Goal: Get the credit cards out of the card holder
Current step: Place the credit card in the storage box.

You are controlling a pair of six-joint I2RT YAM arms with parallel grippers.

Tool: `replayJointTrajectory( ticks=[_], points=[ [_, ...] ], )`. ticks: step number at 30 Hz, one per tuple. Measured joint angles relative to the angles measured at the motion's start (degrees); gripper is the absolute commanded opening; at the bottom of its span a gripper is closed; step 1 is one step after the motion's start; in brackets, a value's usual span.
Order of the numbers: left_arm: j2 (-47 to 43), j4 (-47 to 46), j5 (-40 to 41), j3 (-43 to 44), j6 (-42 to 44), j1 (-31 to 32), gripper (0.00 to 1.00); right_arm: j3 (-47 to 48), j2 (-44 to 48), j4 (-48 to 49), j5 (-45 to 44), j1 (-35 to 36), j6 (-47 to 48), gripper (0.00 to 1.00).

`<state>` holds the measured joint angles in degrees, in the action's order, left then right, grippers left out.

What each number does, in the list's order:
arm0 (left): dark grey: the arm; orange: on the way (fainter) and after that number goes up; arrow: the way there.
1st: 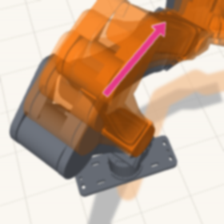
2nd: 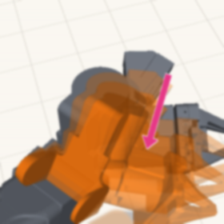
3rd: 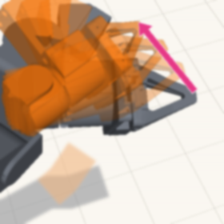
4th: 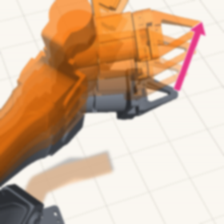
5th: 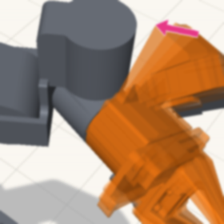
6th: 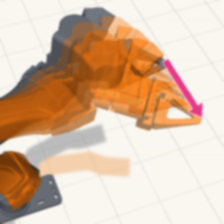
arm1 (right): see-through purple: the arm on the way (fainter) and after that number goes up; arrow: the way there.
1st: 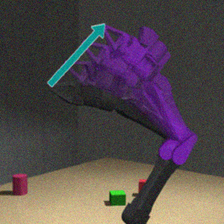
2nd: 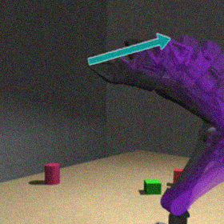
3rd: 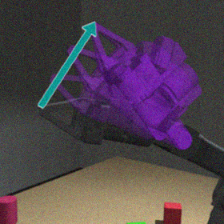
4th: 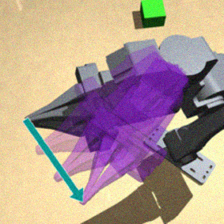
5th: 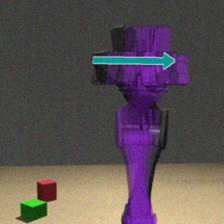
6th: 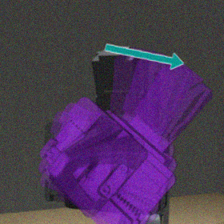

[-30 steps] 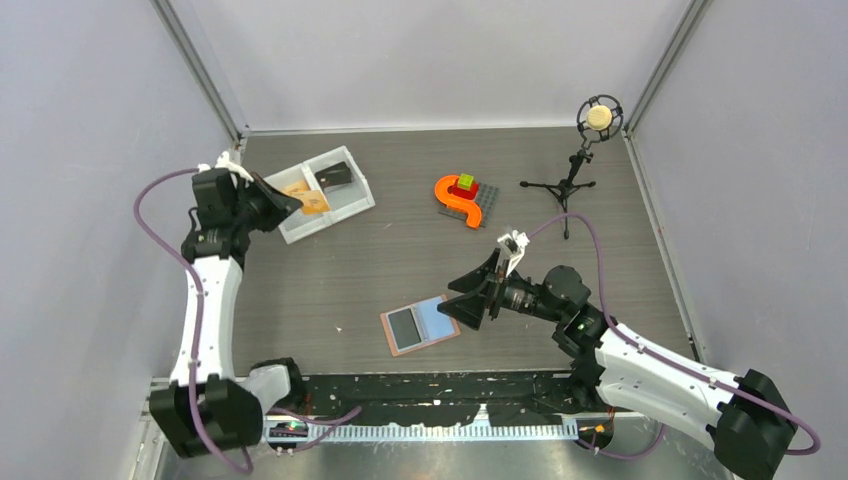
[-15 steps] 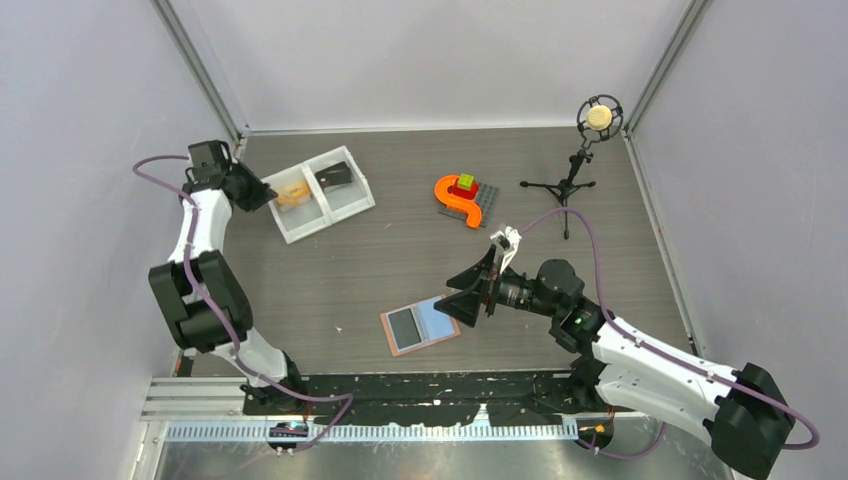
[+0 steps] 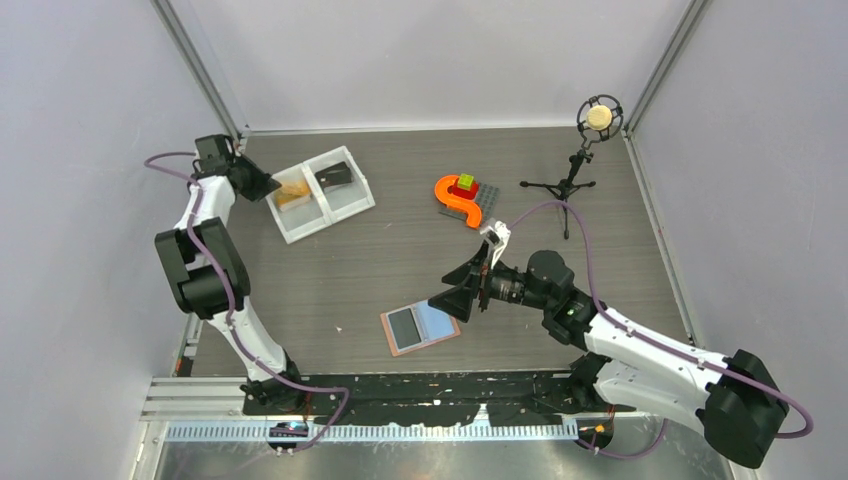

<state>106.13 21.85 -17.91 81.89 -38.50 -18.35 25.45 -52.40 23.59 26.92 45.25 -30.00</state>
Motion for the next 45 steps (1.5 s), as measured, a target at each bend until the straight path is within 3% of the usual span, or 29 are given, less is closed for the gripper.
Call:
replayJointTrajectory(
  ticks=[6,20,31,37,42,45],
  points=[
    [3.56,-1.4,-0.59,2.4,0.5,-0.04,0.01,0.37,-1.77,-0.26,0.02,0.0,0.52,0.95],
    [6.99,-0.11,-1.16,7.19,3.08,-0.04,0.27,1.66,-2.64,-2.01,0.0,-0.46,1.7,0.96],
    [8.66,3.06,-0.52,9.35,4.59,-0.04,0.31,1.68,-0.35,-4.92,-0.35,-0.94,2.73,0.95],
    [7.91,4.17,-0.04,9.9,4.46,-0.02,0.3,1.68,0.66,-5.66,-0.68,-1.03,2.73,0.95],
    [4.28,4.61,0.81,7.67,3.19,1.18,0.03,1.68,1.07,-5.66,-0.68,-1.11,2.38,0.95],
    [1.81,4.63,2.43,6.03,2.78,3.37,0.0,1.66,1.38,-5.66,-0.66,-1.11,1.9,0.95]
  ],
)
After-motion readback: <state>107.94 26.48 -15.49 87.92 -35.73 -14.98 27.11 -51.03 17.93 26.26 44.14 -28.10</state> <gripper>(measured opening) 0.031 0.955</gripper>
